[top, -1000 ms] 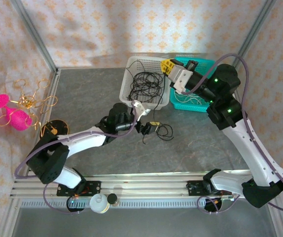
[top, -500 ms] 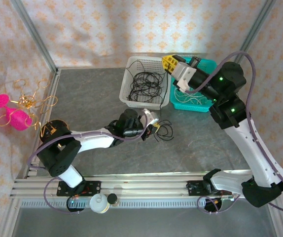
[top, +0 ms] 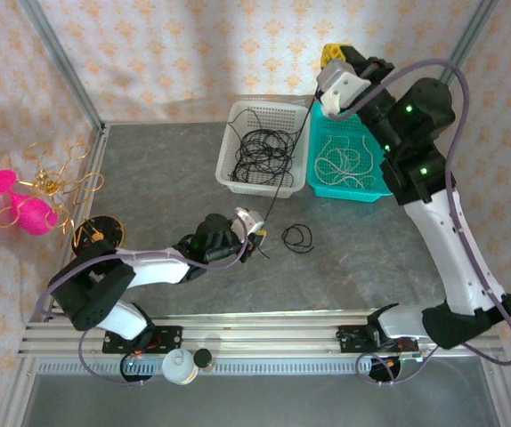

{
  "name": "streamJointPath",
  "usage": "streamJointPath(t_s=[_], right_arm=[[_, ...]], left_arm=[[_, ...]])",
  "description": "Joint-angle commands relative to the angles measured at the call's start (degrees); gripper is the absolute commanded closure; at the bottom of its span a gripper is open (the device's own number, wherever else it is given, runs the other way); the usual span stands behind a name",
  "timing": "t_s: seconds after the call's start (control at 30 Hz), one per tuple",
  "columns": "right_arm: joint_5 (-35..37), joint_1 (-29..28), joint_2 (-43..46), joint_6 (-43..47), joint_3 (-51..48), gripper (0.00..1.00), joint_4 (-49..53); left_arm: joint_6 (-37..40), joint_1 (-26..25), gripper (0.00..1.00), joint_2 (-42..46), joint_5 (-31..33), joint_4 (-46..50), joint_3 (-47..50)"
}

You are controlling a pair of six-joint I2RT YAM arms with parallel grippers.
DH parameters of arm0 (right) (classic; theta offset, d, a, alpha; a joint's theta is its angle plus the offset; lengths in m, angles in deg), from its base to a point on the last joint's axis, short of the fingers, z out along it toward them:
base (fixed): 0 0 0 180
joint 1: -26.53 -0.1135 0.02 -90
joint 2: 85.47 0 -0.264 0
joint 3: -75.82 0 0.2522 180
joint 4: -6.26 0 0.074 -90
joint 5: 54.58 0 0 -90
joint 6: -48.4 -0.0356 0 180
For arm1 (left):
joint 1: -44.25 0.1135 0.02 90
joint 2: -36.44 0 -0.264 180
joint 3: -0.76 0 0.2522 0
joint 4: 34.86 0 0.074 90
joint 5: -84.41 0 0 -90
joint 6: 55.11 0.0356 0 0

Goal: Untangle the cables

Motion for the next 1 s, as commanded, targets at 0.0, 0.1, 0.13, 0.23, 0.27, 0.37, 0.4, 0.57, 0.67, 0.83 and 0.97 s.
streamJointPath(t_s=[0.0, 0.1, 0.13, 0.23, 0.27, 0.37, 0.4, 0.57, 0.67, 0.83, 0.97], right_arm=[[2.87, 2.83, -1.25, 3.31, 4.71, 1.0, -5.28], [1.32, 3.79, -2.31, 6.91, 4.48, 1.0, -6.37], [0.98, 3.76, -2.27, 9.3, 3.51, 1.0, -7.0], [2.41, 3.99, -1.88, 18.71, -1.37, 1.0, -11.02], [3.79, 4.37, -2.17, 21.09, -2.3, 1.0, -12.4], [4.73, 6.76, -3.31, 22.91, -2.08, 1.0, -12.99], [4.38, 7.69, -3.74, 23.04, -1.78, 1.0, -12.95], [5.21, 9.44, -6.41, 25.27, -1.35, 1.0, -12.0], [2.79, 9.47, -6.84, 17.59, -0.82, 1.0, -9.42], [-5.23, 9.03, -8.89, -6.43, 1.98, 0.98, -0.69], [1.86, 4.82, -10.43, -25.91, -1.97, 1.0, -3.01]], left_arm=[[-2.44, -0.15, 1.0, 2.27, 1.37, 0.07, 4.01], [-3.11, -0.85, 1.0, 3.79, 0.98, 0.47, 5.82], [-3.22, -0.96, 1.0, 4.28, 0.76, 0.87, 6.13], [-3.61, -1.45, 1.0, 6.26, 1.09, 3.19, 6.97], [-3.74, -1.59, 1.0, 7.34, 1.47, 3.75, 7.49], [-4.26, -1.56, 1.0, 10.95, 3.02, 5.0, 9.37], [-4.49, -1.56, 1.0, 11.94, 3.56, 5.1, 10.06], [-6.14, -1.82, 1.0, 16.89, 4.07, 7.6, 11.62], [-8.19, -1.96, 1.0, 22.27, 5.82, 11.55, 9.32], [-10.52, -1.87, 1.0, 27.88, 13.83, 29.1, -5.7], [-11.08, -1.22, 1.0, 26.14, 18.69, 41.96, -20.23]])
